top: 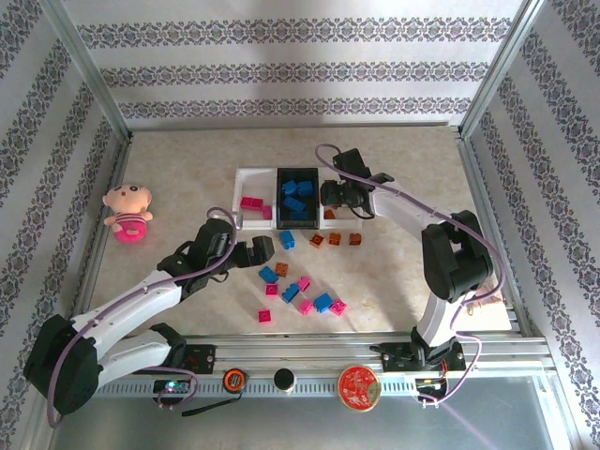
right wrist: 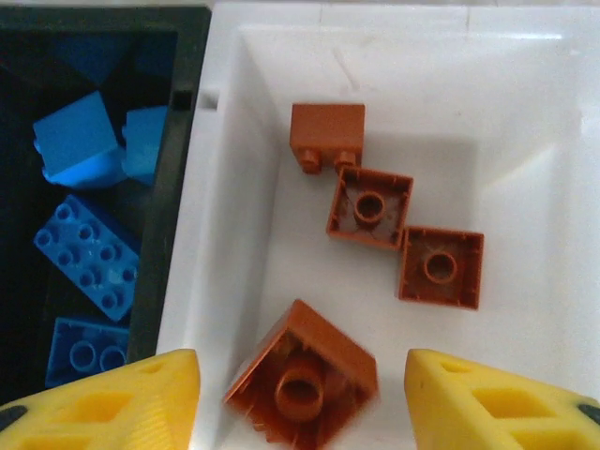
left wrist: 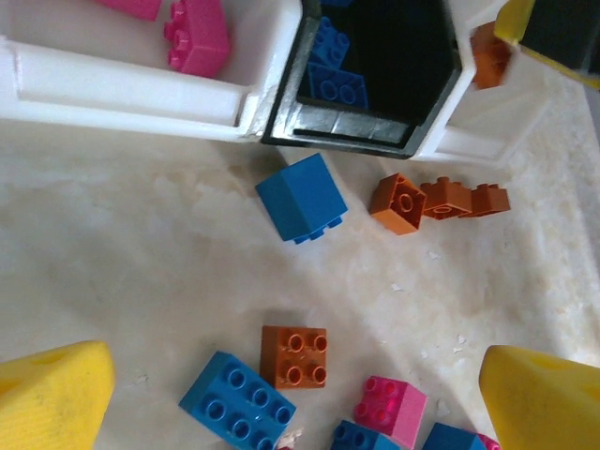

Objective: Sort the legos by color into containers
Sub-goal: Place the lego in the container, then pick up the lego from the middle-left of the table.

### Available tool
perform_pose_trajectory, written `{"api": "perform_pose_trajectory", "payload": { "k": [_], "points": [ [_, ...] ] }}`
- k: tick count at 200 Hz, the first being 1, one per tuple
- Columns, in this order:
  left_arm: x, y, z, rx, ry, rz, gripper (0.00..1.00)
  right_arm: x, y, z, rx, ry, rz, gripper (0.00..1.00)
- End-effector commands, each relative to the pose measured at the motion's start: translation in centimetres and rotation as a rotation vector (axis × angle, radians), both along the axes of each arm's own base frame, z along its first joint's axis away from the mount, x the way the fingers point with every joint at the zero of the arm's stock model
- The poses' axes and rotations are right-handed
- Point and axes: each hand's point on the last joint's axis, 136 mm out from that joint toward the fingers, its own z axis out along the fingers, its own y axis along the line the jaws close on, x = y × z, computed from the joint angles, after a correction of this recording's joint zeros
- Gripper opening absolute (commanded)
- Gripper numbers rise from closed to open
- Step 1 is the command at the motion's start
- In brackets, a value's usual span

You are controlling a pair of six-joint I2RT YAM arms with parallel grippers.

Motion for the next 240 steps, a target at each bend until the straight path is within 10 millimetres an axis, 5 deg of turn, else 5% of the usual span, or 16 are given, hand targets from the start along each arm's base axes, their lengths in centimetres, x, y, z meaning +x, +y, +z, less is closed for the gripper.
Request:
{"api": "perform_pose_trajectory", "payload": {
  "k": [1, 50, 112, 196, 240],
  "points": [
    [-1.2, 1.1, -1.4, 0.051, 0.046, 0.016, 1.00, 1.4, 0.4, 1.5, 0.021, -0.041, -0.009, 0.63],
    [-2.7, 1.0, -2.8, 0.084, 0.094, -0.016, 0.95, -1.5, 1.2, 2.3, 0.097, -0.065, 0.023, 0.63],
    [-6.0, -1.3, -6.2, 0.287, 0.151, -0.160, 0.85, -6.4, 1.4, 0.4, 0.158, -0.054, 0.047, 0.62],
    [-6.4, -4.7, -7.9, 0.391, 0.143, -0.294, 0.82, -7.7, 0.4, 0.2, 0.157, -0.059, 0.036, 0.62],
    [-6.7, -3.6, -9.9, 0.481, 0.199, -0.275, 0.66, -7.9, 0.2, 0.6, 0.164, -0.068, 0.038, 0.62]
  ]
}}
